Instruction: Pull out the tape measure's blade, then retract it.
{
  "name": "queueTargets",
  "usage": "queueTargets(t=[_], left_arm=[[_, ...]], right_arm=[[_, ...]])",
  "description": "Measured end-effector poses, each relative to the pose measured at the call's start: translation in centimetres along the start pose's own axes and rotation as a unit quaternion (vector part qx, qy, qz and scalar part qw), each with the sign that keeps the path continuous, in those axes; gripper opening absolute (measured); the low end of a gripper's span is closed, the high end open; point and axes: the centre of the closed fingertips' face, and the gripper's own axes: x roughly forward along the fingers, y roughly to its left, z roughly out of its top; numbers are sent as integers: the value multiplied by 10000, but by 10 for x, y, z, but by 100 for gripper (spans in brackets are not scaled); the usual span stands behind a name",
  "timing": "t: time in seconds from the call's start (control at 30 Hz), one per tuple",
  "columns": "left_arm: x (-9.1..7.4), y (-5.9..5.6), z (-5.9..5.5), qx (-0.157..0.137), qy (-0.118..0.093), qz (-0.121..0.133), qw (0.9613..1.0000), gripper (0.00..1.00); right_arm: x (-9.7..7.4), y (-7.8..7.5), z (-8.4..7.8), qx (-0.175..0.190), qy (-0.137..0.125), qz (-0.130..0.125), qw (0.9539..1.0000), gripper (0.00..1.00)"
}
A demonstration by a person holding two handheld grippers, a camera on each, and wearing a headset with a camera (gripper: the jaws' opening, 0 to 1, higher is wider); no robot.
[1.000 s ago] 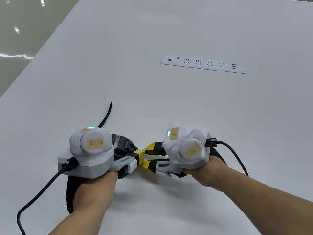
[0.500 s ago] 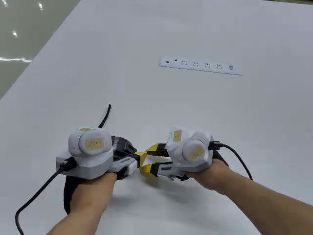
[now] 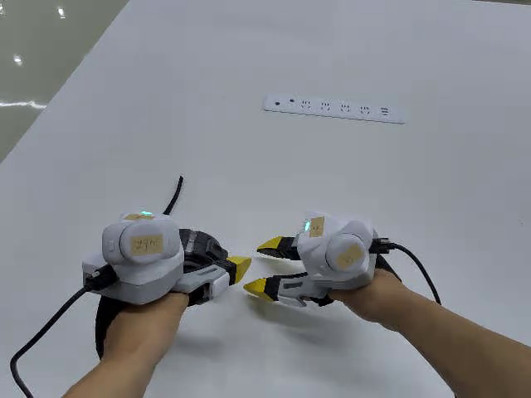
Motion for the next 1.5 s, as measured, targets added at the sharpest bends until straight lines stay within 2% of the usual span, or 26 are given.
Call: queueTargets(t=[0.1, 0.13, 0.37, 0.5, 0.83, 0.97, 1.17, 1.37, 1.5], left_arm=[[-2, -1, 1, 168, -4, -109, 9998, 87], [-3, -3, 3, 210, -73, -210, 9995, 88], [-9, 0, 3, 488, -19, -534, 9974, 89], [-11, 6, 3, 562, 14, -546, 9969, 89], [-17, -1, 7, 883, -3, -811, 9928, 90], [-18, -8, 8, 1048, -16, -972, 9897, 90], [-21, -12, 6, 1255, -17, -1186, 9850, 90], [-25, -13, 3, 1542, -52, -1509, 9764, 91], [-26, -10, 1, 1627, -77, -1659, 9726, 91]], right_arm=[[-5, -1, -1, 47, -25, -34, 10000, 38], [-8, -1, -2, 73, -46, -50, 10000, 38], [-25, -4, -8, 135, -64, -217, 9997, 44], [-35, -6, -12, 183, -73, -327, 9993, 46], [-63, -9, -19, 254, -96, -576, 9980, 50], [-76, -11, -22, 299, -109, -704, 9970, 51], [-93, -12, -29, 429, -130, -888, 9950, 54], [-110, -8, -38, 527, -176, -1026, 9932, 56], [-120, -5, -43, 595, -203, -1098, 9920, 58]])
